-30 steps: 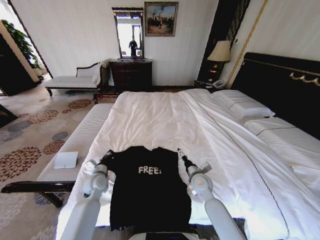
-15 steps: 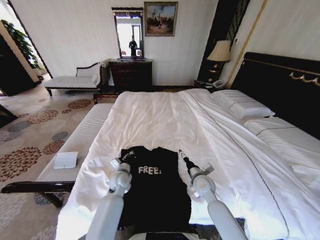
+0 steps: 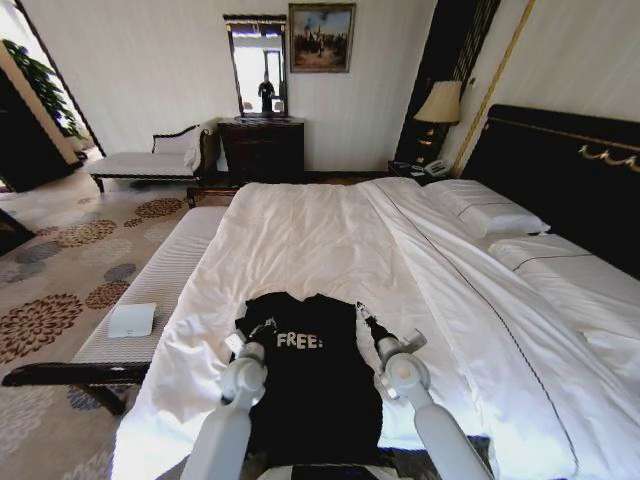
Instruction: Fold the clothes on the bed.
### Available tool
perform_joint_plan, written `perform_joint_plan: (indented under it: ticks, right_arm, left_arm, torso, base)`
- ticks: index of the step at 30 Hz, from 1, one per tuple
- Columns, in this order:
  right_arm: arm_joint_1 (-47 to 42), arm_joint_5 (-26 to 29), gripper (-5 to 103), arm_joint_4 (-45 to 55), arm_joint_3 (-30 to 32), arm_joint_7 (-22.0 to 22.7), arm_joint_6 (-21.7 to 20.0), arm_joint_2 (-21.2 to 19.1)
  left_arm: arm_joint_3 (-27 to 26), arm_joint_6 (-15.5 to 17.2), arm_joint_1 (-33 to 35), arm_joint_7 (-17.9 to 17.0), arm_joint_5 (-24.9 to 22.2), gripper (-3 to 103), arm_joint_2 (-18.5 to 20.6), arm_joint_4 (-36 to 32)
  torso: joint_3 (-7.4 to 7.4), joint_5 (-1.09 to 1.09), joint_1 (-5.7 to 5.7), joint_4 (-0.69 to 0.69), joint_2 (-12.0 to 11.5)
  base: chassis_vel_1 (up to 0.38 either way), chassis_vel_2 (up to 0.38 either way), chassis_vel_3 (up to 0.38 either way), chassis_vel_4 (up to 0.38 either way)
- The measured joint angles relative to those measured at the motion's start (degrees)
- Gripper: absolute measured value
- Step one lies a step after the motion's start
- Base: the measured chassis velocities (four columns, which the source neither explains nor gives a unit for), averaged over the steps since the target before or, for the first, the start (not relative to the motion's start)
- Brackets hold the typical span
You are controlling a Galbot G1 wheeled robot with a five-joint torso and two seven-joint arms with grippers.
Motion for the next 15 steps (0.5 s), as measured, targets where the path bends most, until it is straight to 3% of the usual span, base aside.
perform_joint_plan:
  ticks: [6, 8, 10, 13, 15]
  right_arm:
    - [-0.73, -0.30, 100, 0.11, 0.03, -0.01, 0.00, 0.20]
    - [-0.89, -0.41, 100, 0.20, 0.12, -0.01, 0.00, 0.23]
    - [-0.96, -0.44, 100, 0.37, 0.28, 0.04, 0.01, 0.28]
    - [-1.13, -0.47, 100, 0.54, 0.42, 0.14, 0.02, 0.29]
    - [-1.36, -0.55, 100, 0.61, 0.59, 0.24, 0.03, 0.29]
  left_arm:
    - [-3.68, -0.66, -1.77, -1.11, -1.23, 60, 1.05, 2.26]
    - [-4.47, -0.90, -2.90, -1.21, -1.02, 72, 1.72, 4.27]
    - [-4.48, -0.92, -4.08, -1.04, -0.56, 82, 2.14, 6.54]
    - [-4.16, -0.99, -4.90, -0.51, 0.50, 88, 2.28, 8.50]
    - [-3.76, -1.14, -5.71, 0.10, 1.49, 97, 2.45, 10.45]
  torso:
    - [0.00, 0.00, 0.00, -0.01, 0.00]
    - [0.00, -0.01, 0.00, 0.00, 0.00]
    - [0.00, -0.01, 0.00, 0.00, 0.00]
    - [0.00, -0.01, 0.00, -0.01, 0.00]
    - [0.00, -0.01, 0.01, -0.01, 0.00]
  base:
    - [0.000, 0.000, 0.000, 0.000]
    - [0.000, 0.000, 0.000, 0.000]
    - [0.000, 0.000, 0.000, 0.000]
    - [0.000, 0.000, 0.000, 0.000]
    - [0.000, 0.000, 0.000, 0.000]
